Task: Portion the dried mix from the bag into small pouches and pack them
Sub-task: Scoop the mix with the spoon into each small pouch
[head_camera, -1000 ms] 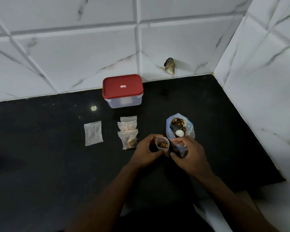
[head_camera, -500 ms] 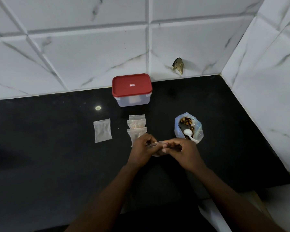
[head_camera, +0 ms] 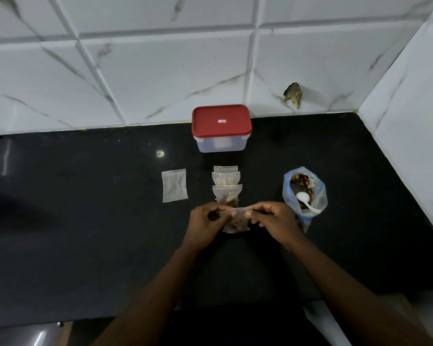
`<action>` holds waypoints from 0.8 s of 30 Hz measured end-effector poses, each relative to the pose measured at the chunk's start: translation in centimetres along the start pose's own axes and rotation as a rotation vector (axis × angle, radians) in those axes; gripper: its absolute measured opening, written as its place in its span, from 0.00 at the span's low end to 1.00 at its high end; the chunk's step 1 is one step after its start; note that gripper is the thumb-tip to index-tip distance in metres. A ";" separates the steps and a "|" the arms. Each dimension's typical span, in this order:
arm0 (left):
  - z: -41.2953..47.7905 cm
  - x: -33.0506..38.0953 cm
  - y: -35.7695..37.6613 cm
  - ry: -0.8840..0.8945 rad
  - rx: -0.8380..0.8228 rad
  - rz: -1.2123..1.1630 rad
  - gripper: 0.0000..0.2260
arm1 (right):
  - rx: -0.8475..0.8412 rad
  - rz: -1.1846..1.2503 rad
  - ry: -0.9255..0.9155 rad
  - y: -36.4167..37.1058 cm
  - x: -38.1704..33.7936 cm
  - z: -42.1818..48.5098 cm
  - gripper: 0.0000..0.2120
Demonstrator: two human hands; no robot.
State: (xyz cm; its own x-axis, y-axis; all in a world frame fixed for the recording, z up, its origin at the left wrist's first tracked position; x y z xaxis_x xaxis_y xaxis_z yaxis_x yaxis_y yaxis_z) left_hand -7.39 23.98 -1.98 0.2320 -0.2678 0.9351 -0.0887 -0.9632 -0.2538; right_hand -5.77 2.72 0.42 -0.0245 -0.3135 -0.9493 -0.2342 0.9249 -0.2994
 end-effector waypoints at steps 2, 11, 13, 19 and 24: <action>0.0 -0.1 -0.3 0.000 0.009 -0.022 0.05 | 0.011 -0.017 0.009 0.4 0.0 0.3 0.07; 0.8 -0.3 -0.4 -0.016 0.023 -0.022 0.03 | 0.056 -0.118 -0.011 1.6 0.4 0.8 0.07; 1.0 -0.3 -0.6 -0.030 0.010 -0.014 0.03 | 0.033 -0.129 -0.016 1.5 0.2 0.7 0.12; 1.6 -0.2 -0.8 -0.031 -0.013 0.007 0.06 | -0.016 -0.206 -0.069 1.8 -0.6 1.3 0.06; 1.9 -0.5 -1.2 -0.052 -0.050 0.007 0.06 | -0.078 -0.298 -0.114 2.0 -0.4 2.0 0.03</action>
State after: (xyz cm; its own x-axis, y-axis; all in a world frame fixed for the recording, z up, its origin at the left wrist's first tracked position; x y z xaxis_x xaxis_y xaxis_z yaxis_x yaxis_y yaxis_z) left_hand -5.57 25.23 -2.61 0.2809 -0.2762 0.9191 -0.1389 -0.9593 -0.2458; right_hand -4.23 5.12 0.04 0.1643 -0.5378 -0.8269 -0.2883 0.7755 -0.5616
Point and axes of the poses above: each hand's wrist, its own z-axis towards the middle knuckle, its own y-axis out of the palm, x = y × z, the point moved 1 cm from there along z, towards the middle knuckle, and after that the axes turned 10 degrees about -y, right-handed, at the moved point
